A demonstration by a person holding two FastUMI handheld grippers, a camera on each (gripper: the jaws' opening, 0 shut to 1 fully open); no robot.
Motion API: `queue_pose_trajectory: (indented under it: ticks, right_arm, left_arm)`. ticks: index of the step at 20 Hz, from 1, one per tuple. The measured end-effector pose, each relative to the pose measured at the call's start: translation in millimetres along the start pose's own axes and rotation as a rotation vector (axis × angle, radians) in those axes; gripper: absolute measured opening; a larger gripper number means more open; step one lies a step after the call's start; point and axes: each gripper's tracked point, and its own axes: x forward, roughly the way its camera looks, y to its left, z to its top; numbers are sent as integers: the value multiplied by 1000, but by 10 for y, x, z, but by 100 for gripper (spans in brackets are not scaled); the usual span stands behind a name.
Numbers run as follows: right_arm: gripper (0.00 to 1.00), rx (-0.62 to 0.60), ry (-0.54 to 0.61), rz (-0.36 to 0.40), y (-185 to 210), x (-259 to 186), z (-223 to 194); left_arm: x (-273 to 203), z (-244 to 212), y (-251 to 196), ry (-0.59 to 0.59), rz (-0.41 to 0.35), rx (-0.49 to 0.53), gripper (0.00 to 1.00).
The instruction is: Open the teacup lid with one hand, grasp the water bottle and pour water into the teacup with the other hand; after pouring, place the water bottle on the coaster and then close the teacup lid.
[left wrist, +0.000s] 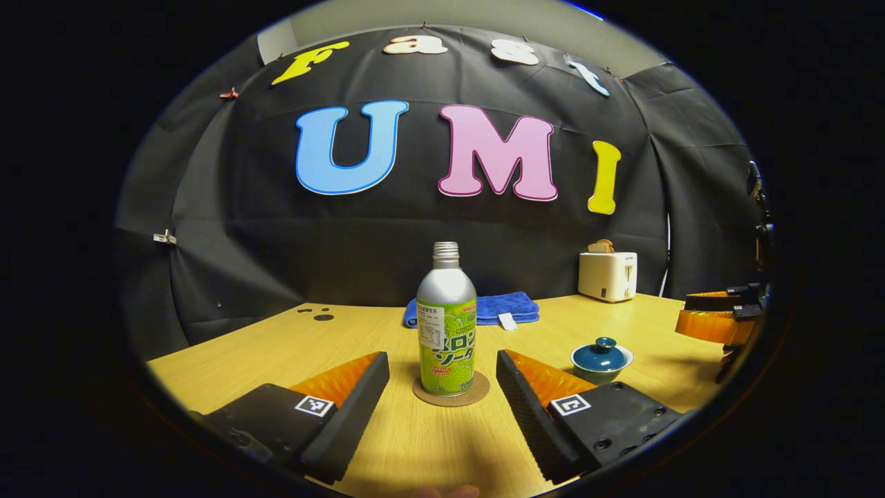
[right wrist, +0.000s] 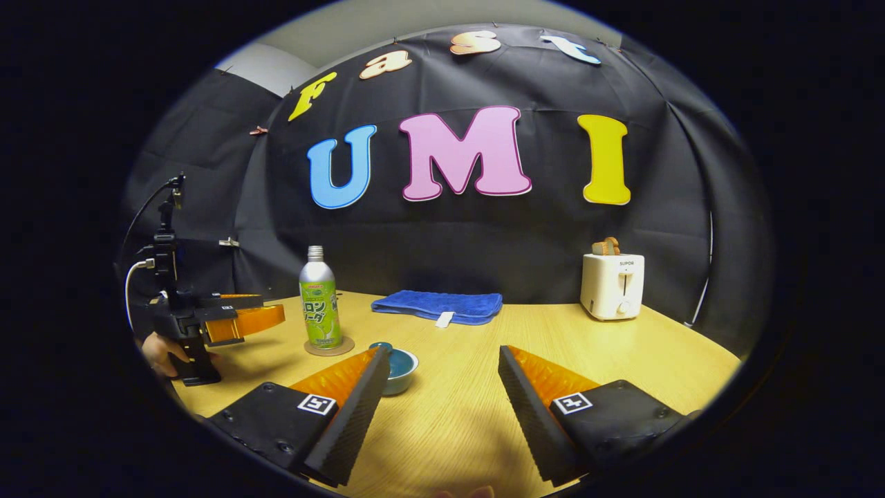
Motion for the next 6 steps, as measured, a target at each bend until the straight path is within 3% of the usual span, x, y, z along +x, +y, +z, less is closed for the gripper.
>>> queue_pose_trajectory:
  ticks: [6]
  right_arm:
    - [98, 0, 0, 0, 11, -1, 0]
  left_arm:
    - [5, -3, 2, 0, 0, 0, 99]
